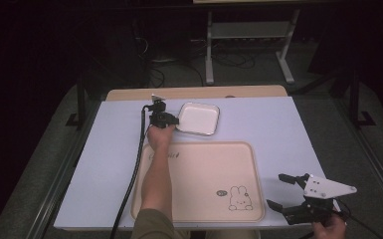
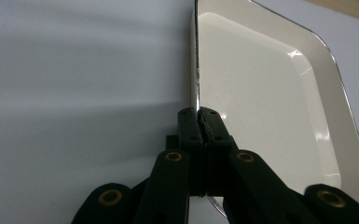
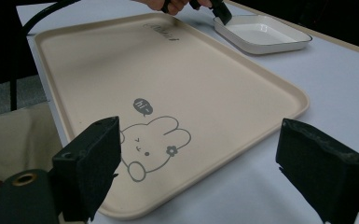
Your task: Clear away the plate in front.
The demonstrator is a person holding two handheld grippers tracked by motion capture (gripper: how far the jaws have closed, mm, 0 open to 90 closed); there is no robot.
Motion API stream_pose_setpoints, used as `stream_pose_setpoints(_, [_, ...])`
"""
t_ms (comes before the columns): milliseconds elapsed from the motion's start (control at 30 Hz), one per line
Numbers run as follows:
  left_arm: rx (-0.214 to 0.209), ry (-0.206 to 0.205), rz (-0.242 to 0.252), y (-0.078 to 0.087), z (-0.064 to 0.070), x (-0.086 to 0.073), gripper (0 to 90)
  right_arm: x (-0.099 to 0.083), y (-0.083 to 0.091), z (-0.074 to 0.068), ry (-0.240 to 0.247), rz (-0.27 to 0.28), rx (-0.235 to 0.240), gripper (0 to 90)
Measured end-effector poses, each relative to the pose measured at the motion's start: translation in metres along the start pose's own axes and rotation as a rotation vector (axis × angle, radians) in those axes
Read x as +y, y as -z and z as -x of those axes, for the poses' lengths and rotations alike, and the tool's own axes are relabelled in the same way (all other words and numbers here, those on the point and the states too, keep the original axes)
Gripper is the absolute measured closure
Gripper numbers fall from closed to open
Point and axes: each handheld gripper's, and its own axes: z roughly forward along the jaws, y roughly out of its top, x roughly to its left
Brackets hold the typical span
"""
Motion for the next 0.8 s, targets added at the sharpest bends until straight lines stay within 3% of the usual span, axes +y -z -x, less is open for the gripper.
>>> stream_pose_setpoints(267, [-0.025, -0.004, 0.019, 0.012, 0.000, 0.004, 88.6, 0.000, 0.000, 0.000, -0.005, 0.001, -0.001, 13.1])
stream_pose_setpoints(667, [-0.098, 0.004, 0.059, 0.035, -0.002, 0.009, 88.6, 0.000, 0.001, 0.001, -0.006, 0.002, -0.004, 13.1])
stream_pose_setpoints(800, [-0.120, -0.021, 0.060, 0.043, -0.002, 0.011, 88.7, 0.000, 0.001, 0.000, -0.006, 0.001, -0.004, 13.1])
